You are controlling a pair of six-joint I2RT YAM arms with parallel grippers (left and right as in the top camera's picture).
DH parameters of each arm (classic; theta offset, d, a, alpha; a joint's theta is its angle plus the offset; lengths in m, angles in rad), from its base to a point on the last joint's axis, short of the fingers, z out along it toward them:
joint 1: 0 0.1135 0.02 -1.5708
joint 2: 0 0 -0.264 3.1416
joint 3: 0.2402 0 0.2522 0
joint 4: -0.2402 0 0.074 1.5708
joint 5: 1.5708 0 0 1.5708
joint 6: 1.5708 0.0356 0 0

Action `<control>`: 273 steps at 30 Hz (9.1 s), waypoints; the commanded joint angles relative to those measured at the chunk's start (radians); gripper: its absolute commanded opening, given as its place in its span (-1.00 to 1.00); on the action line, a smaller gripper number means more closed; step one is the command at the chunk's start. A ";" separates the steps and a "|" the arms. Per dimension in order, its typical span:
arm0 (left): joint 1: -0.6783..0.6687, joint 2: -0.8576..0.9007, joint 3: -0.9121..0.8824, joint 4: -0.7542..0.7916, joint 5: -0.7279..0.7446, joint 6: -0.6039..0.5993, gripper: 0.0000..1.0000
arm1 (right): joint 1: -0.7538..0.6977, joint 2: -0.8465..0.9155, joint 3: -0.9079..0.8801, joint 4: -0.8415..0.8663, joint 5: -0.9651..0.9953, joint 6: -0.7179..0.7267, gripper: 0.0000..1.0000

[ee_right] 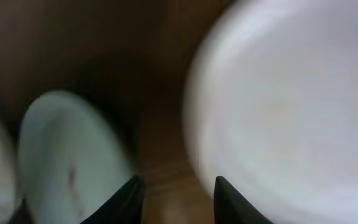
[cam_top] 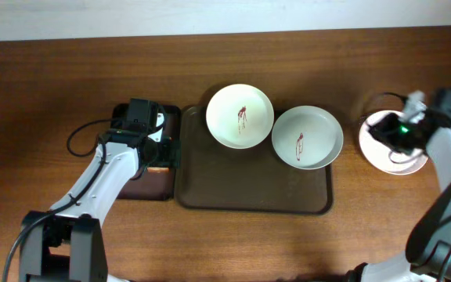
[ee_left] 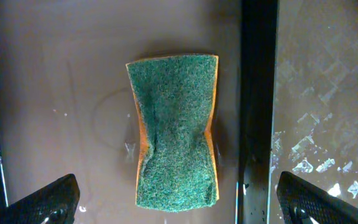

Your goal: Clean dirty plates on tray and stack at the side

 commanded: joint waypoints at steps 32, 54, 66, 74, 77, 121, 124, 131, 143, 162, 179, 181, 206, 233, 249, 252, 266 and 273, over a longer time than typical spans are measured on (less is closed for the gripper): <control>0.003 -0.010 -0.002 -0.002 0.011 0.005 0.99 | 0.620 0.288 0.109 0.330 0.092 -0.116 -0.29; 0.003 -0.010 -0.002 -0.001 0.011 0.005 0.99 | 0.645 0.225 0.108 -0.006 -0.008 -0.055 -0.92; 0.003 -0.010 -0.002 -0.001 0.011 0.005 0.99 | 0.750 0.226 0.098 -0.177 0.003 -0.056 -0.75; 0.003 -0.010 -0.002 -0.001 0.011 0.005 0.99 | 0.750 0.253 0.098 -0.180 0.003 -0.029 -0.92; 0.003 -0.010 -0.002 -0.001 0.011 0.005 0.99 | 0.750 0.254 0.098 -0.173 0.003 -0.029 -0.92; 0.003 0.150 -0.002 0.158 0.026 0.005 -0.14 | 0.750 0.254 0.098 -0.127 0.056 0.128 -0.92; 0.003 0.150 -0.002 0.160 0.026 0.005 -0.21 | 0.750 0.254 0.098 -0.127 0.056 0.128 -0.92; 0.003 0.144 0.001 0.146 0.027 0.005 -1.00 | 0.750 0.254 0.098 -0.128 0.056 0.128 -0.92; 0.012 -0.169 0.016 0.115 0.030 0.005 -1.00 | 0.750 0.254 0.098 -0.127 0.057 0.128 -0.92; 0.012 -0.542 0.016 0.214 -0.024 0.005 -1.00 | 0.750 0.254 0.098 -0.127 0.057 0.128 -0.92; 0.012 -0.542 0.016 0.246 -0.024 0.005 -1.00 | 0.750 0.254 0.098 -0.123 0.056 0.128 -0.92; 0.012 -0.542 0.016 0.245 -0.024 0.005 -1.00 | 0.750 0.254 0.098 -0.123 0.056 0.128 -0.92; 0.011 -0.017 0.016 0.081 -0.015 0.005 -1.00 | 0.750 0.254 0.098 -0.124 0.056 0.128 -0.92; -0.304 0.198 0.016 0.344 0.651 -0.527 -1.00 | 0.750 0.254 0.098 -0.124 0.056 0.128 -0.92; -0.196 0.159 0.016 0.285 0.278 -0.345 -1.00 | 0.750 0.254 0.098 -0.128 0.056 0.124 -0.92; -0.196 0.044 0.018 0.237 0.290 -0.315 -1.00 | 0.750 0.254 0.098 -0.129 0.056 0.124 -0.91; 0.019 -0.021 0.014 0.027 0.018 -0.035 -1.00 | 0.750 0.254 0.050 -0.135 0.056 0.124 -0.67; 0.019 0.125 0.014 0.036 0.018 -0.009 -0.97 | 0.750 0.254 0.051 -0.104 0.056 0.124 -0.92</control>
